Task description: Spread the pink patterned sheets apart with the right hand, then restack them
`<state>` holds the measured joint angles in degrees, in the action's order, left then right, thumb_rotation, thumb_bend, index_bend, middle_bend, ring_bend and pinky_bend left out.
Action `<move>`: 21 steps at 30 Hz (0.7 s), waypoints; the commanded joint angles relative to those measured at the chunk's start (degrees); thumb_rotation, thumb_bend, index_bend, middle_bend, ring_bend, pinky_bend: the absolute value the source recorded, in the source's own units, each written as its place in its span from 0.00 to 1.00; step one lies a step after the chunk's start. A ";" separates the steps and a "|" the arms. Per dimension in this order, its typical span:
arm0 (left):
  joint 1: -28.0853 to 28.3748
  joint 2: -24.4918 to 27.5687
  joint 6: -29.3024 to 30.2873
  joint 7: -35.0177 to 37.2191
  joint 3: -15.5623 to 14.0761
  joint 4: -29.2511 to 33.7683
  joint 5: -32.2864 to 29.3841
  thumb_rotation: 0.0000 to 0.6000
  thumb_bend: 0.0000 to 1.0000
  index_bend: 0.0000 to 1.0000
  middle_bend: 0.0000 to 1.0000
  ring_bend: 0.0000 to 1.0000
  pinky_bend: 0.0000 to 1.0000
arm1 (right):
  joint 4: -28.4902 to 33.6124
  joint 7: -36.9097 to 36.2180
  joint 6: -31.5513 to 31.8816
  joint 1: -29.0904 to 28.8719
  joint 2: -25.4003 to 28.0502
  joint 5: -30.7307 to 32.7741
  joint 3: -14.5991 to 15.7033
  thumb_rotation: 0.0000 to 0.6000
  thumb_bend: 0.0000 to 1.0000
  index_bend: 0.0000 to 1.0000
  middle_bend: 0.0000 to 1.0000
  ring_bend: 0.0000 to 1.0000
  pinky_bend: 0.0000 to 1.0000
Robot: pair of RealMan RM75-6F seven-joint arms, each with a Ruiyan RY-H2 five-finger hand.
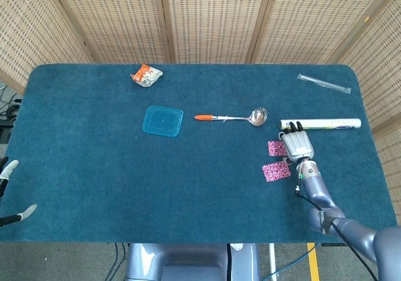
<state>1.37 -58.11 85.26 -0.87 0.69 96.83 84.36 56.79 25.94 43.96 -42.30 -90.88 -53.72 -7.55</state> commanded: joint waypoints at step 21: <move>0.09 -0.16 -0.31 0.14 0.05 -0.38 -0.24 0.79 0.00 0.07 0.00 0.00 0.00 | -2.37 0.50 -1.01 -0.25 -1.67 0.12 -0.60 1.00 0.24 0.30 0.31 0.00 0.00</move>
<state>1.46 -58.27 84.94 -0.73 0.74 96.46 84.12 54.46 26.47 42.98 -42.56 -92.51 -53.58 -8.13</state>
